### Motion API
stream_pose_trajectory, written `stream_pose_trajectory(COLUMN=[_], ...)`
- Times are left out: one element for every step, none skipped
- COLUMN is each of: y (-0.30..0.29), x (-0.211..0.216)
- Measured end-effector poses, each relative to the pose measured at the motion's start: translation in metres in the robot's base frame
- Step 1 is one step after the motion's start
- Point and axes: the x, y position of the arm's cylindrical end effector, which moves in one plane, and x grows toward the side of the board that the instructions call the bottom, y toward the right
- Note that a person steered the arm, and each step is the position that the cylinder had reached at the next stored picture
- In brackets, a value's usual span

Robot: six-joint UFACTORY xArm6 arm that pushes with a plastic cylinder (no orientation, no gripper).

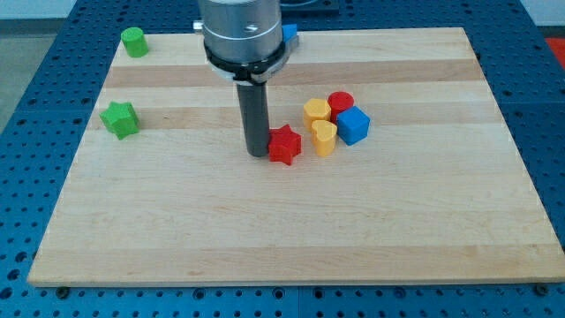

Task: Drag the green star to the left of the yellow hexagon

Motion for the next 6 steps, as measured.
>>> stream_pose_trajectory(y=[0.012,0.019,-0.039,-0.133,-0.247,-0.261], x=[-0.010,-0.018,0.004,0.044,0.043,0.026])
